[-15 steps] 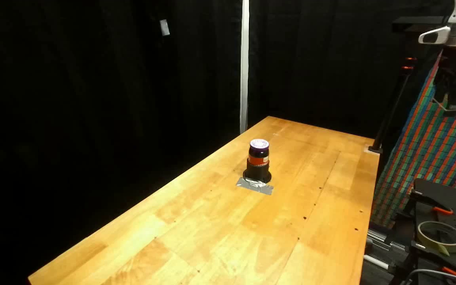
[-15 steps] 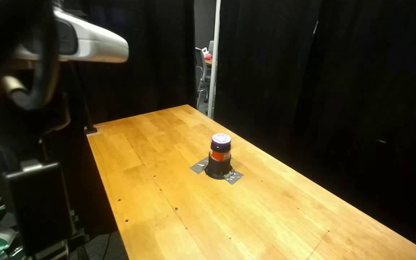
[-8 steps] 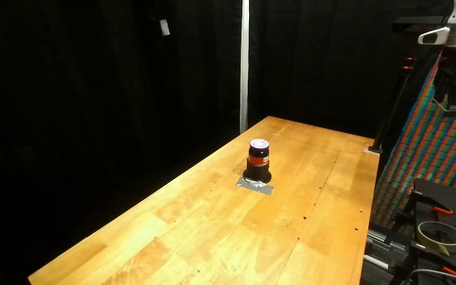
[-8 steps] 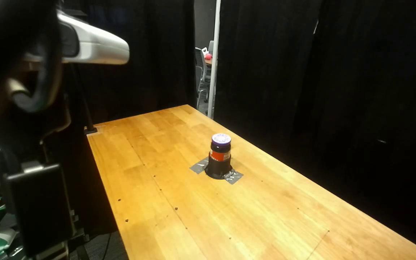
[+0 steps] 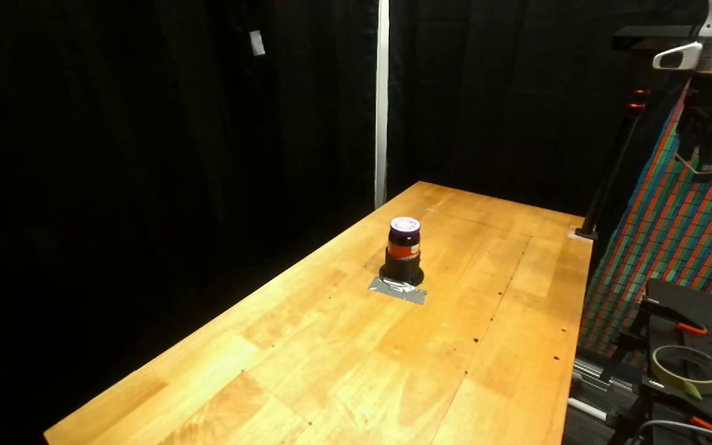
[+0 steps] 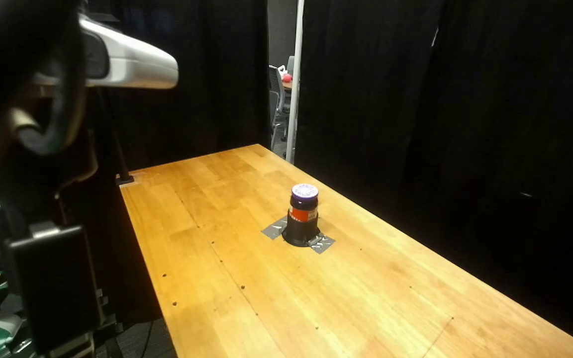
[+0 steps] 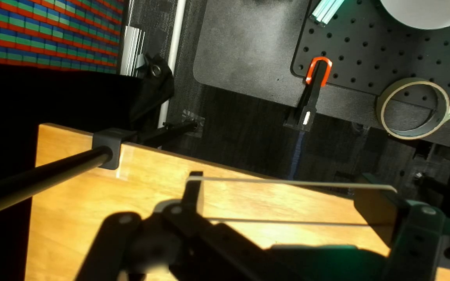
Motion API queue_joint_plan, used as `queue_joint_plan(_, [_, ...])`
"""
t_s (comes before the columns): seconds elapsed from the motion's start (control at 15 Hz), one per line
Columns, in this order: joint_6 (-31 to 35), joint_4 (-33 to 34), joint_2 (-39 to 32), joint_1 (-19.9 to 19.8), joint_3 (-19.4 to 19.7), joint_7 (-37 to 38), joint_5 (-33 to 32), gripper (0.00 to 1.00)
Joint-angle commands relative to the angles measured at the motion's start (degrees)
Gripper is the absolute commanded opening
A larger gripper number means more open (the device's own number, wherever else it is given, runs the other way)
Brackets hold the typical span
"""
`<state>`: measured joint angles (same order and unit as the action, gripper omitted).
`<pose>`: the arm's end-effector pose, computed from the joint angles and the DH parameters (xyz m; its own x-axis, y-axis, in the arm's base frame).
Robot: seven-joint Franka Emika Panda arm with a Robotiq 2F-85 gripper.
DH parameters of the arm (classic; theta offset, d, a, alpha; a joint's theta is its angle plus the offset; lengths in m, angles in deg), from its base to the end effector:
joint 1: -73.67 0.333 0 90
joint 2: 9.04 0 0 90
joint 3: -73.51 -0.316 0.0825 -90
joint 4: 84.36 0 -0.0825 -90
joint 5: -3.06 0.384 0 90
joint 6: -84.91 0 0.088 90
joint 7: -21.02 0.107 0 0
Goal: Put the rubber band on the cup
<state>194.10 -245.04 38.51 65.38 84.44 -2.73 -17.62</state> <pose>0.2701 -0.1150 0.4166 0.9539 0.2603 -0.1495 0.2812 -0.9492 0.1411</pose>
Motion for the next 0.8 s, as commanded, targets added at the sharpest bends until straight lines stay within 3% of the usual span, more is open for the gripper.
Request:
queue_joint_plan(0.0, [-0.3,0.1,0.1,0.7,0.6,0.4,-0.4,1.00])
queue_joint_plan(0.4, [3.4,2.8,-5.4,3.2,-7.3,19.8,6.1,1.00])
queue_joint_plan(0.73, [9.0,7.1,-14.2,7.8,-15.1,30.1,10.8,1.00])
